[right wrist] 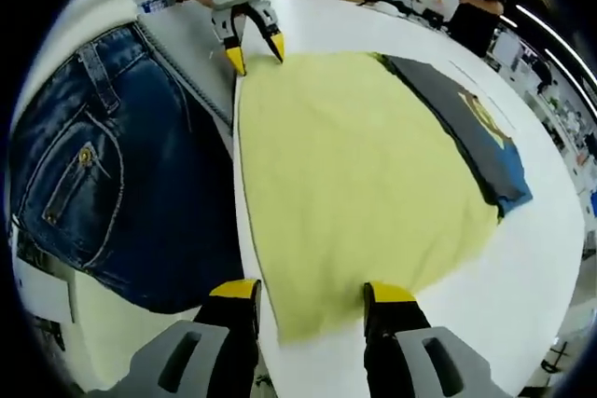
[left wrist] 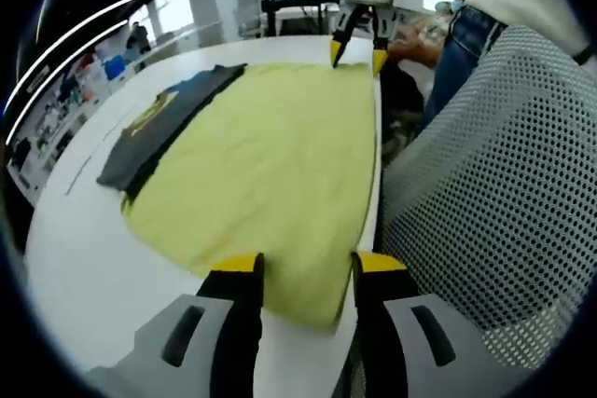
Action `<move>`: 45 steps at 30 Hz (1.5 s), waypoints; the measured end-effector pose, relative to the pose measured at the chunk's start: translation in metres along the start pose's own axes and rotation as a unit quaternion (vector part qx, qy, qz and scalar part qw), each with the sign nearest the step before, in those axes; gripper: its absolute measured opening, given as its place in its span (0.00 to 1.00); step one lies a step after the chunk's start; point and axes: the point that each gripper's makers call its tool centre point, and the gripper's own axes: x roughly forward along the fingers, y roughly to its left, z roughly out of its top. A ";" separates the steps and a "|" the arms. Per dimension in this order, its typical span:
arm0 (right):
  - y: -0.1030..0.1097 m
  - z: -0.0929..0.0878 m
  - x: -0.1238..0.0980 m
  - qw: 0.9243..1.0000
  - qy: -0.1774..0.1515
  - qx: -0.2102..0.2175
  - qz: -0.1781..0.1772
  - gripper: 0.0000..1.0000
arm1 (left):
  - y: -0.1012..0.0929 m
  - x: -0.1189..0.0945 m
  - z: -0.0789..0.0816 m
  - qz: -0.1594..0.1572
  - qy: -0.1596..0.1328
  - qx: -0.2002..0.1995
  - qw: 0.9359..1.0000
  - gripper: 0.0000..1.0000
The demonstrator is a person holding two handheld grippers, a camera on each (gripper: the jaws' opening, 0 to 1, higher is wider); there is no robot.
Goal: Fold the garment on the visible template until the final outline fits inside the template.
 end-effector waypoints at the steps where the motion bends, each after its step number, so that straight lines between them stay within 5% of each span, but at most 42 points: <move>1: 0.000 -0.002 0.000 1.000 0.007 -0.009 0.001 0.40 | 0.000 0.000 0.000 -0.001 0.001 0.001 1.000 0.33; 7: 0.004 0.000 0.001 1.000 0.013 -0.025 0.006 0.35 | 0.001 0.002 0.001 0.001 0.012 0.021 1.000 0.26; 12: 0.000 -0.001 0.001 1.000 0.015 -0.025 0.002 0.15 | 0.008 0.002 -0.001 0.009 0.017 0.004 1.000 0.21; 19: -0.001 0.000 0.003 1.000 0.012 -0.026 -0.001 0.02 | 0.014 0.000 -0.003 0.024 0.030 0.006 0.999 0.07; 45: 0.003 0.016 -0.026 0.998 -0.019 0.043 0.028 0.00 | 0.010 -0.025 0.016 0.006 0.006 -0.038 0.999 0.00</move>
